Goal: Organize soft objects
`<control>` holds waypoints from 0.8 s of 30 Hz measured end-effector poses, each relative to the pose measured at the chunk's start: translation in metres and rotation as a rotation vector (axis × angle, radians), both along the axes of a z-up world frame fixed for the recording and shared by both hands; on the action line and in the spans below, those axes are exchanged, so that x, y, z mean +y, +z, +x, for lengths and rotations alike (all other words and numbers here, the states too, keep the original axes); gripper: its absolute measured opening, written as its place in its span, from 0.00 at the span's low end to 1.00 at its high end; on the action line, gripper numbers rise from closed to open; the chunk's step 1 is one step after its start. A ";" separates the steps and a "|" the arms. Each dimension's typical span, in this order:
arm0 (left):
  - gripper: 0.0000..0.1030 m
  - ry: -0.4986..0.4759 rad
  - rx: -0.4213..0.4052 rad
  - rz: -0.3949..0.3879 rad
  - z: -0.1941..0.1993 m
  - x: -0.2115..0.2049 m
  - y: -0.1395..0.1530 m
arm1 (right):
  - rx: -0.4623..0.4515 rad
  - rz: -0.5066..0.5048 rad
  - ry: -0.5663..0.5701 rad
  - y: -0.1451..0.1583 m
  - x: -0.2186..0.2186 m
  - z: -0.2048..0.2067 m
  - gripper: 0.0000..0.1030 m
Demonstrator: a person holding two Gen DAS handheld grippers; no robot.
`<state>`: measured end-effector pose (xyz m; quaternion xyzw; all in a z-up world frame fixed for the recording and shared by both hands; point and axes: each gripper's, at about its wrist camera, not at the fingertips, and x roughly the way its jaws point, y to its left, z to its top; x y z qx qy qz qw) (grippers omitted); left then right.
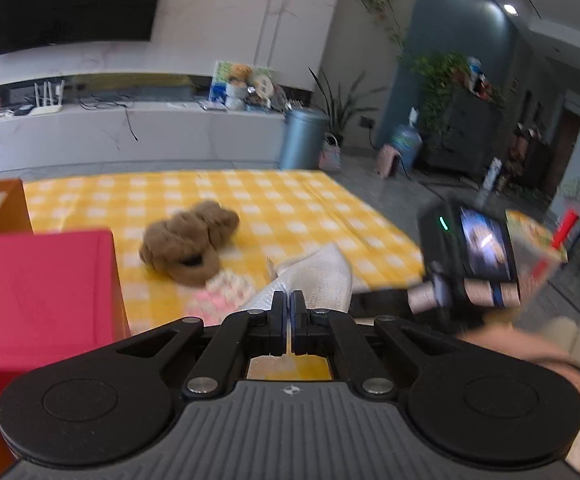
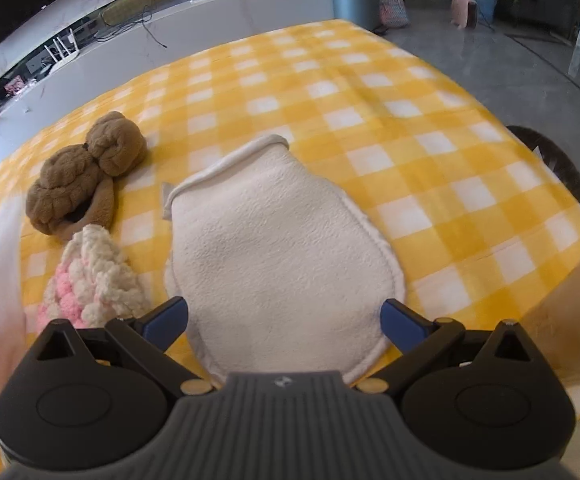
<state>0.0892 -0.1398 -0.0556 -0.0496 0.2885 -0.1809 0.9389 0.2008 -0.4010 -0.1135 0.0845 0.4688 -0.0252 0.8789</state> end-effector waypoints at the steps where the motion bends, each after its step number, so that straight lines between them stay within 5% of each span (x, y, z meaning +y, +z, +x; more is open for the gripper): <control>1: 0.02 -0.003 0.017 0.007 0.000 -0.002 -0.007 | -0.007 -0.019 -0.003 0.000 0.003 0.000 0.97; 7: 0.12 -0.004 0.113 0.107 0.005 -0.013 -0.044 | -0.009 -0.109 0.004 -0.007 0.014 0.006 0.98; 9: 0.32 0.027 0.117 0.146 0.007 -0.015 -0.051 | -0.013 -0.120 0.004 -0.007 0.015 0.006 0.98; 10: 0.57 0.037 0.120 0.162 0.008 -0.016 -0.054 | -0.014 -0.122 0.000 -0.007 0.014 0.006 0.98; 11: 0.72 0.042 0.118 0.177 0.007 -0.017 -0.057 | -0.016 -0.126 -0.004 -0.007 0.014 0.007 0.98; 19: 0.85 0.110 0.193 0.229 0.018 -0.018 -0.086 | -0.050 -0.194 0.016 -0.007 0.019 0.010 0.98; 24: 0.91 0.178 0.108 0.195 0.012 -0.014 -0.098 | -0.032 -0.149 -0.024 -0.008 0.014 0.010 0.98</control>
